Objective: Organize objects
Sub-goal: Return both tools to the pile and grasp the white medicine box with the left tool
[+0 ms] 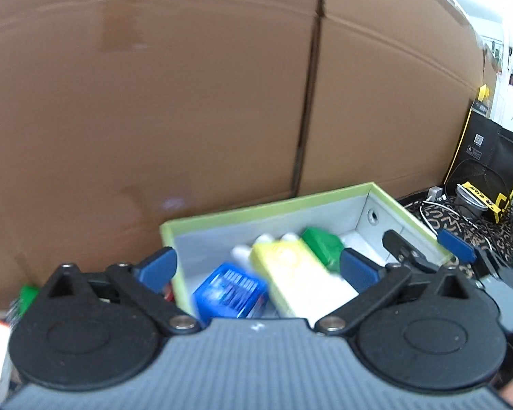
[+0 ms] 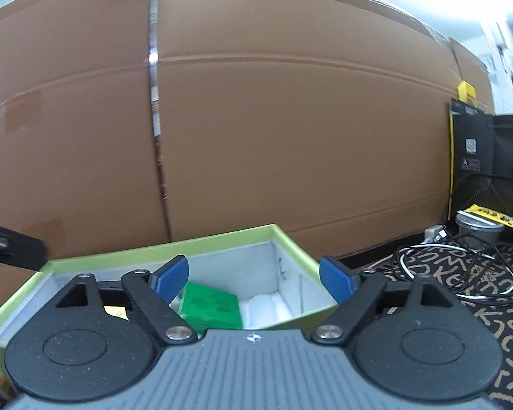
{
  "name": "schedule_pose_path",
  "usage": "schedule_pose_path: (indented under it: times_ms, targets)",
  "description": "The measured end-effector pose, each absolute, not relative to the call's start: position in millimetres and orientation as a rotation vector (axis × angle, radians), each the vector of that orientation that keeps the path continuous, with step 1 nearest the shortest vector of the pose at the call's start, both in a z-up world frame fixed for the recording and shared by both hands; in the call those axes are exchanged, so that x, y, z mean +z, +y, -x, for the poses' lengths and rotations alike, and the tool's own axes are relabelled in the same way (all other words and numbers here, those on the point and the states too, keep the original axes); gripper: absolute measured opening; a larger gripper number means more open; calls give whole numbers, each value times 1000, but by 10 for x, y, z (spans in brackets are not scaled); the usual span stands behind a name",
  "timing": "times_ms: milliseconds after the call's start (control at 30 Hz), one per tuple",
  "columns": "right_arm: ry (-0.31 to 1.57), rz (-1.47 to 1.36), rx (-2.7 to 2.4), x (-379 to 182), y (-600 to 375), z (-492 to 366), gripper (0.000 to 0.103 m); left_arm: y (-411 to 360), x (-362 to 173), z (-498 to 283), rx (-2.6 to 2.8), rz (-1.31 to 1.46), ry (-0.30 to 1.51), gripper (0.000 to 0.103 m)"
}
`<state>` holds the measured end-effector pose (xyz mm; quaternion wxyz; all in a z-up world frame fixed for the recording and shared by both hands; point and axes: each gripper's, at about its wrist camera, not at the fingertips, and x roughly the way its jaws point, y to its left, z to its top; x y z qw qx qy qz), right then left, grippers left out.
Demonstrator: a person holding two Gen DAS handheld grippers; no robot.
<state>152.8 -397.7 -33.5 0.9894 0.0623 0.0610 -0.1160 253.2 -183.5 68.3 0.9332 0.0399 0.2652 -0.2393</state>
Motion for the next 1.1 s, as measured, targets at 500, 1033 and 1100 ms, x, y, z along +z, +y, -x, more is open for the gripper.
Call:
schedule_pose_path:
  times_ms: [500, 1033, 1100]
  targets:
    - [150, -176, 35, -391, -2867, -866, 101, -265, 188, -1607, -336, -53, 579, 103]
    - [320, -6, 234, -458, -1674, -794, 101, 916, -64, -1845, -104, 8, 620, 103]
    - [309, 62, 228, -462, -1542, -755, 101, 953, -76, -2028, -94, 10, 619, 103]
